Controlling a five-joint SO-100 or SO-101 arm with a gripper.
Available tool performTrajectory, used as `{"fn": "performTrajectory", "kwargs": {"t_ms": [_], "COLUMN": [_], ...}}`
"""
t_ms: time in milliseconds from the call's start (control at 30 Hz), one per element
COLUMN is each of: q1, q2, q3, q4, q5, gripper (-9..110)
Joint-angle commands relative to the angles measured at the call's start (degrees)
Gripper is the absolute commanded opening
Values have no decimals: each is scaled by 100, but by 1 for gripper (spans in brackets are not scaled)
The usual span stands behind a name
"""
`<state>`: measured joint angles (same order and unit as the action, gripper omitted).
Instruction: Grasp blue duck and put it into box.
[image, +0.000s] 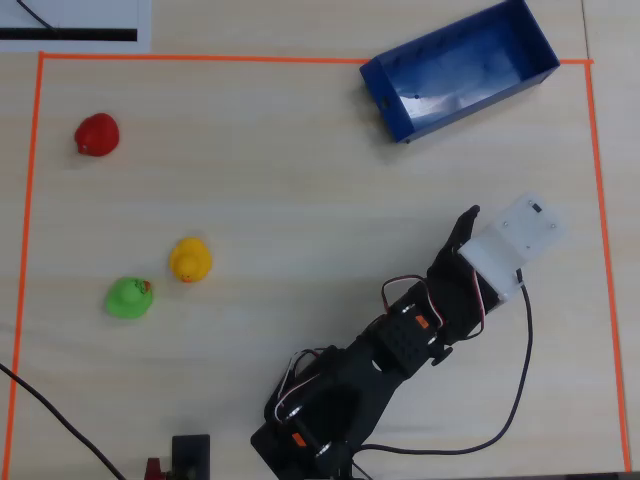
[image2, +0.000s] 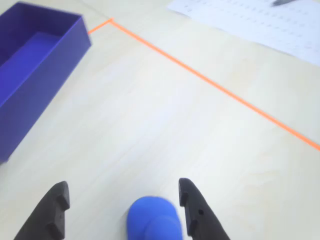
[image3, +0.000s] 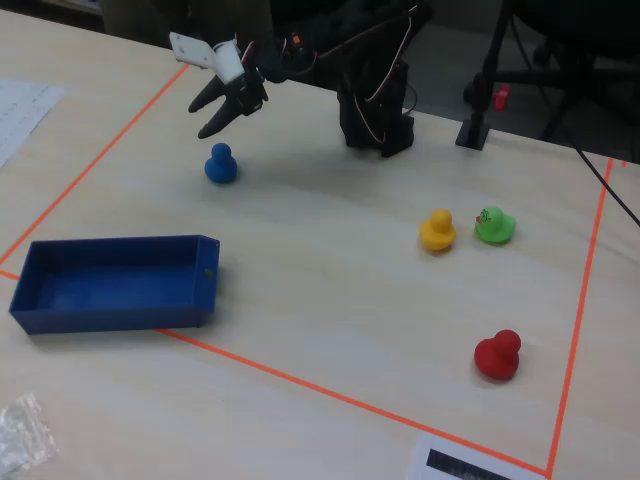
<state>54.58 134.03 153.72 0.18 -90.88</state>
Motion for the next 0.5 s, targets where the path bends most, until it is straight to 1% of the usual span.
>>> {"fn": "performTrajectory", "kwargs": {"t_ms": [0,167,467], "q1": [-97,-114,132], "q2": [-202,-519,-1081], "q3": [352,396,325], "q4": [-976,-1327,-1942], "q5": [-62,97,79], "gripper": [30,30,30]}}
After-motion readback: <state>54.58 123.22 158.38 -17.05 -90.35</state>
